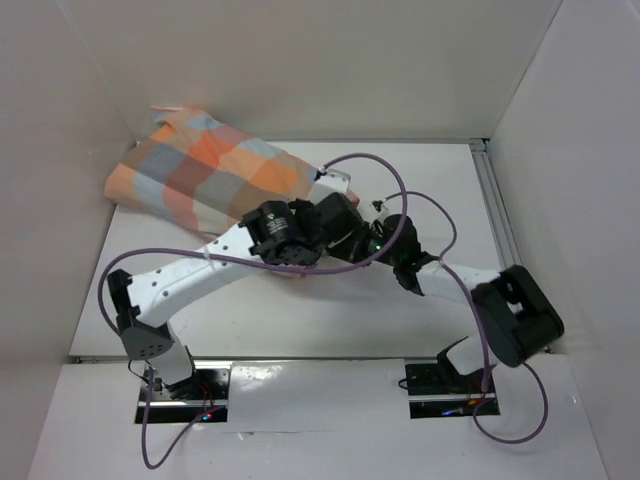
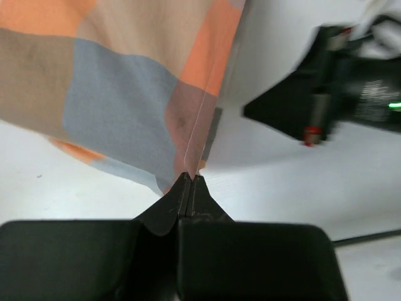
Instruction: Put the pillow into the pillowcase
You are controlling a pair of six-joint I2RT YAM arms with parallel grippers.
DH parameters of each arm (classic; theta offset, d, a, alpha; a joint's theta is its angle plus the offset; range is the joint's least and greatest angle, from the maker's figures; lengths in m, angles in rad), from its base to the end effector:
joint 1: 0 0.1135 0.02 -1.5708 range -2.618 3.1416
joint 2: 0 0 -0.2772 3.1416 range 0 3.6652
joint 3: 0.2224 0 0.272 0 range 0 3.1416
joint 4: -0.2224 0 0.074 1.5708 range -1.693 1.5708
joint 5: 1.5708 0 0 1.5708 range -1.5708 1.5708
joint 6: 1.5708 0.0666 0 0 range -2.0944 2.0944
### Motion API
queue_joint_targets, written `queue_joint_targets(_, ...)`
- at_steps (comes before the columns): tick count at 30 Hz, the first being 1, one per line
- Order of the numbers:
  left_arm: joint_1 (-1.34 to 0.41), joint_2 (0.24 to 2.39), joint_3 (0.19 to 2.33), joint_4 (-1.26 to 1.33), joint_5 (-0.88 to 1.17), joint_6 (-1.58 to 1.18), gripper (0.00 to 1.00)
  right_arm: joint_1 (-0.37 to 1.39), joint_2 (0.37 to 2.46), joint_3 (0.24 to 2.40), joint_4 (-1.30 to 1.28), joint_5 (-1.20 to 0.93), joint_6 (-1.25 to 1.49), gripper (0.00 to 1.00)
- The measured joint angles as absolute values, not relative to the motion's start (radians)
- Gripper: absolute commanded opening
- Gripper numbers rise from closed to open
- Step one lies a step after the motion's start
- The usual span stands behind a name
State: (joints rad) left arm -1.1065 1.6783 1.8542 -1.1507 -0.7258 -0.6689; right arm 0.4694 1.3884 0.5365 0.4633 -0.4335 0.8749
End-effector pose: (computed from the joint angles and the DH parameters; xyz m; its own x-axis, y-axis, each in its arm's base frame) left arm 0.2052 -0.3110 0.3921 -0.6020 0.1662 -0.7810 0.1640 0.9830 0.0828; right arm 0.2674 0.1670 0.1750 -0.7978 0.3763 -0.4711 -0.2261 0.5377 0.8123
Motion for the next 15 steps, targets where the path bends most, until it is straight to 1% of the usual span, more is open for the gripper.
queue_joint_targets(4,-1.069,1.637,1.892,-1.11,-0.63,-0.612,0.0,0.518,1.568,0.634,0.572,-0.44,0.914,0.0)
queue_joint_targets(10,-1.055,1.641,1.871,-1.084,-0.464,-0.55,0.0,0.587,1.812,0.772,0.743,-0.469,0.985,0.0)
queue_joint_targets(15,-1.036,1.641,1.872,-1.067,-0.347,-0.519,0.0,0.59,1.92,0.861,0.807,-0.476,1.033,0.0)
